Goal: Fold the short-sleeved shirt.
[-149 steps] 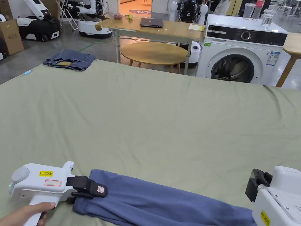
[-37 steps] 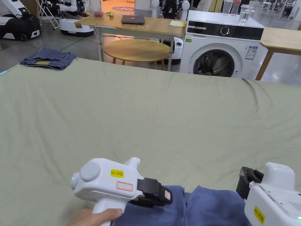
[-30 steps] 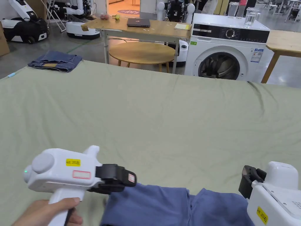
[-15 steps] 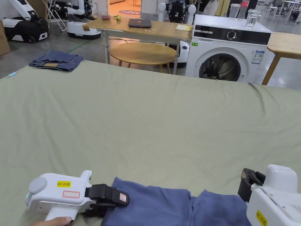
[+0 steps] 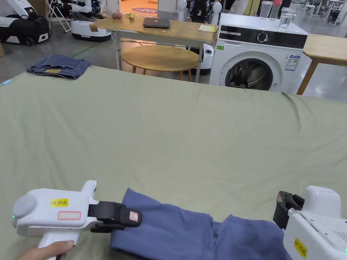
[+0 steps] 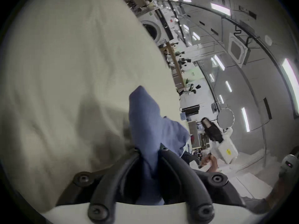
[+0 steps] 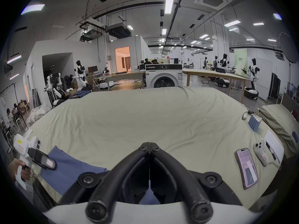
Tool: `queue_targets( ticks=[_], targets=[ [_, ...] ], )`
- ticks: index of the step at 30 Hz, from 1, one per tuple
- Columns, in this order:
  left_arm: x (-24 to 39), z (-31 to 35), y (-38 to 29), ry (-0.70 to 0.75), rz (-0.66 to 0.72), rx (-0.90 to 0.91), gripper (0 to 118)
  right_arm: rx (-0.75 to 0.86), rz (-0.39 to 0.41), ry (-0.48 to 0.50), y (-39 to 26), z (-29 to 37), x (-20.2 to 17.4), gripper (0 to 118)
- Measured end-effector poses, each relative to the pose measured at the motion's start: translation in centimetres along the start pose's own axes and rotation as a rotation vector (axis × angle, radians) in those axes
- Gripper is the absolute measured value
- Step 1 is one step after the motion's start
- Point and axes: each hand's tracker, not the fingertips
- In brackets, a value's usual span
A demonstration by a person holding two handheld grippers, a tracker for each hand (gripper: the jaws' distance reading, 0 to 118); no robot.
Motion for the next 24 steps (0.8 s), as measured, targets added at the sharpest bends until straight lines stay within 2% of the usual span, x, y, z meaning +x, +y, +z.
queue_targets(
  ticks=[3, 7, 13, 16, 24],
  targets=[
    [2.1, 2.6, 1.0, 0.041, -0.033, 0.025, 5, 0.004, 0.003, -0.001, 0.3, 0.0, 0.1, 0],
    [4.8, 6.7, 2.3, 0.182, -0.075, 0.057, 5, 0.012, 0.010, 0.003, 0.7, 0.0, 0.0, 0],
    [5.2, 11.9, 4.7, 0.384, -0.108, 0.112, 5, 0.018, 0.018, 0.021, 0.9, 0.0, -0.5, 0],
    [7.2, 11.6, 4.3, 0.425, -0.128, 0.098, 5, 0.013, 0.021, 0.027, 0.7, -0.2, -0.7, 0],
    [12.7, 5.6, 3.4, 0.390, -0.246, -0.013, 5, -0.003, 0.018, 0.030, 0.2, -0.1, -0.6, 0]
  ],
)
